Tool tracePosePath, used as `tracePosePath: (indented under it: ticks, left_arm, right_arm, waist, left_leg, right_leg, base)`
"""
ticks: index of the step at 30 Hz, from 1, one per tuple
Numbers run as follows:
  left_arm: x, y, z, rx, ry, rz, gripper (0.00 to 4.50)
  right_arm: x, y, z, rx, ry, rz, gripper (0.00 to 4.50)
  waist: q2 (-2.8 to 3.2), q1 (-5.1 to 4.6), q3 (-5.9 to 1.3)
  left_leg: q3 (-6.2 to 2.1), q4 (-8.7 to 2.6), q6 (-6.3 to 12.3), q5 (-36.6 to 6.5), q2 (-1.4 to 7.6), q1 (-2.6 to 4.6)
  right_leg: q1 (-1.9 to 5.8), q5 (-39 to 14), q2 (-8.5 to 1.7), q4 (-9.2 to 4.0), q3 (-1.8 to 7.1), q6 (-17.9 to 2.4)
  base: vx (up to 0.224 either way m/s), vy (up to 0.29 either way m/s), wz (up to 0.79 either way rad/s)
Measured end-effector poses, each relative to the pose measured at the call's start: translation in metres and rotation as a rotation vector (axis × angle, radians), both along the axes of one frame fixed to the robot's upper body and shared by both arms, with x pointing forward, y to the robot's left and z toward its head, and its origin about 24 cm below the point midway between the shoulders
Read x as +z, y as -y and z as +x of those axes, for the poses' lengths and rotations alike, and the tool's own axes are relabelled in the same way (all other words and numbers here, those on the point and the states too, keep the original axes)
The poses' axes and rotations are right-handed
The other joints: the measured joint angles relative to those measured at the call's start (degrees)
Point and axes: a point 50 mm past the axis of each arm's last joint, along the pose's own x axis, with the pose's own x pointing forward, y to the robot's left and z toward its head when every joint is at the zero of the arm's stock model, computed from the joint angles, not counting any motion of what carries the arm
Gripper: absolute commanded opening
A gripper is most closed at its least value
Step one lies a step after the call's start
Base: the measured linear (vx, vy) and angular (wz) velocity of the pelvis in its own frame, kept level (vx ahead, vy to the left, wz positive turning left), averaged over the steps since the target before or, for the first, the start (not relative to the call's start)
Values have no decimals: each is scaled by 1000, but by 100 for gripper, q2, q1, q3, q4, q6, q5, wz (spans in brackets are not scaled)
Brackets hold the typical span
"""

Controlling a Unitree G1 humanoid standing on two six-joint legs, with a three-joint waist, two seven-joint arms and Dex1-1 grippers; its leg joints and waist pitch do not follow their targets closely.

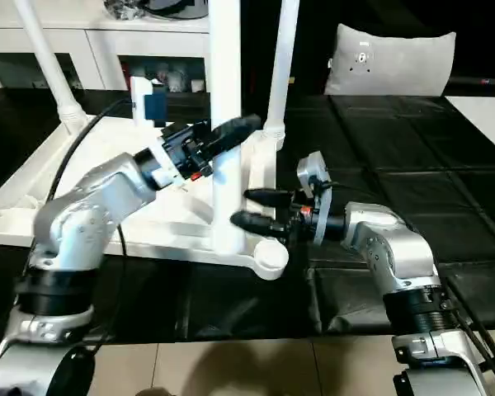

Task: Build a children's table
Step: Pick table leg

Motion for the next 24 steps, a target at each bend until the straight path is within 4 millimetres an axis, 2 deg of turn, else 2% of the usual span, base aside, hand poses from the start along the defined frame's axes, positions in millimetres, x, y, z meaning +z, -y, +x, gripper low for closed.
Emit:
tracePosePath:
  ticks: [3,8,10,24]
  left_arm:
    - [0,8,-5,-49,11,15,180]
    - [-4,16,-9,-84,17,51,180]
    - [-5,17,-9,-84,18,61,180]
    - [-8,16,-6,-48,33,99,180]
  right_arm:
    - [-1,-6,-2,36,-13,7,343]
    - [-3,-11,-4,62,-24,9,343]
    - [-3,-11,-4,65,-25,10,316]
    - [-8,-13,-5,82,-59,6,201]
  waist:
    - [0,45,0]
    - [0,54,0]
    - [0,54,0]
    - [-1,57,-1]
  left_leg:
    - [0,2,0,0,0,0]
    - [0,3,-1,1,1,0]
    - [0,3,-1,1,1,0]
    - [0,3,-1,1,1,0]
  right_leg:
    - [1,0,0,0,0,3]
    - [1,-7,0,1,0,18]
    - [1,-7,0,1,0,17]
    - [0,-11,0,1,0,26]
  base:
    - [0,0,0]
    - [0,0,0]
    - [0,0,0]
    - [0,0,0]
